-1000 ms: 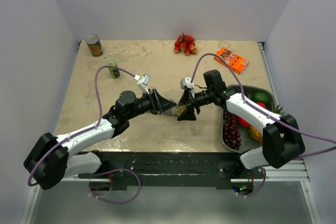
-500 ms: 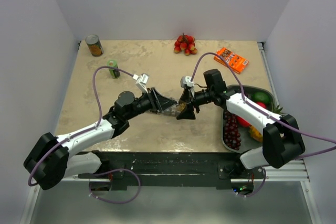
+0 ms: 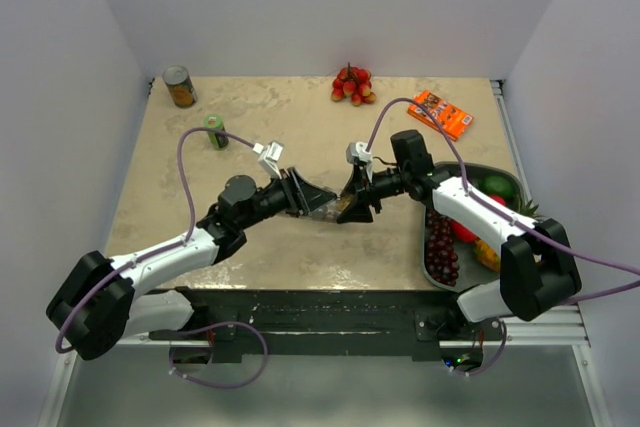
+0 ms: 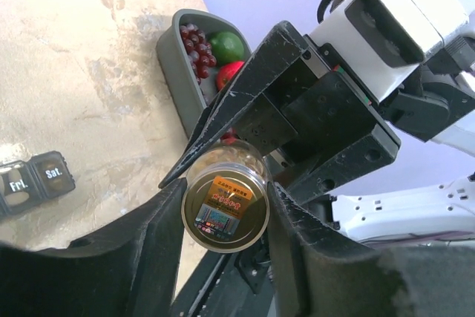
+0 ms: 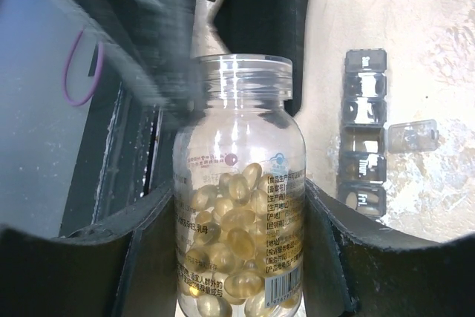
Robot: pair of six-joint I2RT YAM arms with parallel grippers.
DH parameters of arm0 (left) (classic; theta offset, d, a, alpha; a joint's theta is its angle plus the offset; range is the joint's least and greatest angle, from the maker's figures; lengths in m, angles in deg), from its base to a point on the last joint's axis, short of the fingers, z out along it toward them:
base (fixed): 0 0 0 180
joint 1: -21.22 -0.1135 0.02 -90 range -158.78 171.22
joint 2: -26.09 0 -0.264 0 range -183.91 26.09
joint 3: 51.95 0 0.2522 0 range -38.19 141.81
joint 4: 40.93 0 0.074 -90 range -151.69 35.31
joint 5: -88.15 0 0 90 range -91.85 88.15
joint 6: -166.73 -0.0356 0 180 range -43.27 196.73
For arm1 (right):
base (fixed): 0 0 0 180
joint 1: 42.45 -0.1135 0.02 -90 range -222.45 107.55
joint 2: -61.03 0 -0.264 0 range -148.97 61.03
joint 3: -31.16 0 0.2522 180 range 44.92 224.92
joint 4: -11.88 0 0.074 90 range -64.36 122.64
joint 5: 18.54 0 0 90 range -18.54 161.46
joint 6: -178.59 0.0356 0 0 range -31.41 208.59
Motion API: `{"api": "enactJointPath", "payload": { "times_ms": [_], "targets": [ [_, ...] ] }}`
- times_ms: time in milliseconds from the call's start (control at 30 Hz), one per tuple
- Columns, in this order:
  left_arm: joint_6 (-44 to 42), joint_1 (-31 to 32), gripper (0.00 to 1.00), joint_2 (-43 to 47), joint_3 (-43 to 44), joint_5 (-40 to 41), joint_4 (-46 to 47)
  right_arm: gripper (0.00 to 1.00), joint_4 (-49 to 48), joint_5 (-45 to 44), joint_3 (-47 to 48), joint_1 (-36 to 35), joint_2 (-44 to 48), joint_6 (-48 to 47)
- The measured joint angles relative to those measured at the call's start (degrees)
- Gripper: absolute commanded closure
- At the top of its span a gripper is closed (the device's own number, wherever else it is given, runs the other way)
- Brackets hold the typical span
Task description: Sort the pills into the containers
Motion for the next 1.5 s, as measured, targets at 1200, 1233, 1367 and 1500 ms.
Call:
{"api": "enactJointPath", "payload": {
  "times_ms": [1200,1233,1367,1500],
  "targets": [
    [-68.0,1.8,0.23,7.7,-0.4,-25.2,-7.7,1.00,18.4,4.9,2.1,-0.8,2.0,-25.7],
    [-68.0,2.0,0.26,7.2,-0.2,-25.1,-7.2,1.00,18.4,4.9,2.1,-0.8,2.0,-25.7],
    [-67.6,2.4,0.56,5.7,0.2,-24.5,-6.1,1.00,18.5,4.9,2.1,-0.8,2.0,-25.7],
    [-67.1,2.3,0.80,5.2,0.7,-23.3,-6.0,1.00,19.4,5.0,2.1,-1.0,2.0,-25.9]
  ]
}}
